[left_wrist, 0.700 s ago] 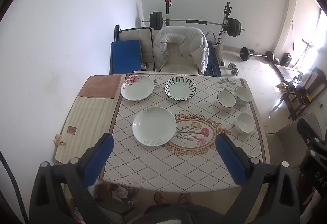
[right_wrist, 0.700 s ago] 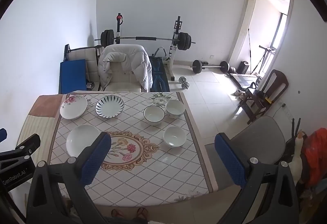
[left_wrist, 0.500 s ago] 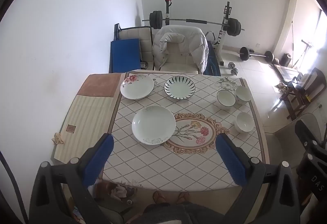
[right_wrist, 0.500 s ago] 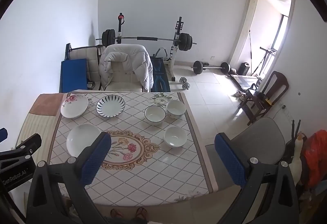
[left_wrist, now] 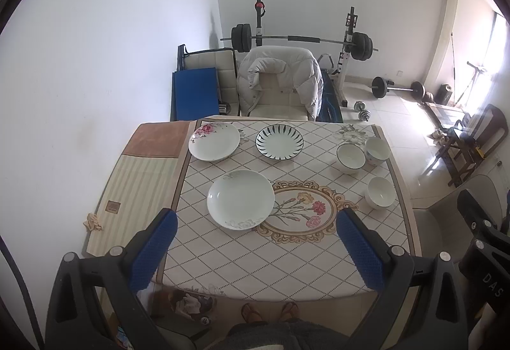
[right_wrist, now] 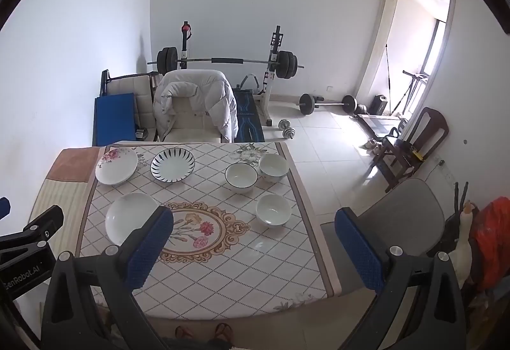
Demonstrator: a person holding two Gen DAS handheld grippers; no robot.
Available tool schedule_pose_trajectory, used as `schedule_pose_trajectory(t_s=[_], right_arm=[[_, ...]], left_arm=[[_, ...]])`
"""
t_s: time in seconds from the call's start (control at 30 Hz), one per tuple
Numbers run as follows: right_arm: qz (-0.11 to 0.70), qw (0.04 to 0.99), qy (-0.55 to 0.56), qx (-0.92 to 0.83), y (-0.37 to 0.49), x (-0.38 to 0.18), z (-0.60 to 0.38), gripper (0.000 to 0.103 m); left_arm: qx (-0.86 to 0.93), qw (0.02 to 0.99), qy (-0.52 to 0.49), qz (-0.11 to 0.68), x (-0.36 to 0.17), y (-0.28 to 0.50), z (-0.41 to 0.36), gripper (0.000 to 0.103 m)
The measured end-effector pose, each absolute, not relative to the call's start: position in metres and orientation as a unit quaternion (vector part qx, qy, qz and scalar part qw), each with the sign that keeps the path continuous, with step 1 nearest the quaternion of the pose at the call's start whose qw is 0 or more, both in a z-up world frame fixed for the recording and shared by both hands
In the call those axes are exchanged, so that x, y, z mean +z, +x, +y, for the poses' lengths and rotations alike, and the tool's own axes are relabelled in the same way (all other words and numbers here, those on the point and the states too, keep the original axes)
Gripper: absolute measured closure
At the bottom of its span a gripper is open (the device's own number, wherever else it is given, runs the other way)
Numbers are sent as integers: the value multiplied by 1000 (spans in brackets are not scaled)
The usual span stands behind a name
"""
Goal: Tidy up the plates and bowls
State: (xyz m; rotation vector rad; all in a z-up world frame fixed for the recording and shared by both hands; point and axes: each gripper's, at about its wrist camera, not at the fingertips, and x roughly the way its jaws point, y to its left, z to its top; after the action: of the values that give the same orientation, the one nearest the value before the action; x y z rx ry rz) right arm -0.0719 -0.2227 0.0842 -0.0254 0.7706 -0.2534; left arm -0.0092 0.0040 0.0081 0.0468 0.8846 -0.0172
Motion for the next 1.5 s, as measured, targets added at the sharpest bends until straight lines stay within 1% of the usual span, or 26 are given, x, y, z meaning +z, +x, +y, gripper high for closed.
schedule_pose_trajectory(t_s=[0.97,1.5], right_arm=[[375,919,-12,-122,-79,93,-231,0],[370,920,-9,-128,-82,89,-224,0]], left_arm=[[-6,908,22,419,10,-22,0,1],[-7,910,24,415,11,-24,-1,1]])
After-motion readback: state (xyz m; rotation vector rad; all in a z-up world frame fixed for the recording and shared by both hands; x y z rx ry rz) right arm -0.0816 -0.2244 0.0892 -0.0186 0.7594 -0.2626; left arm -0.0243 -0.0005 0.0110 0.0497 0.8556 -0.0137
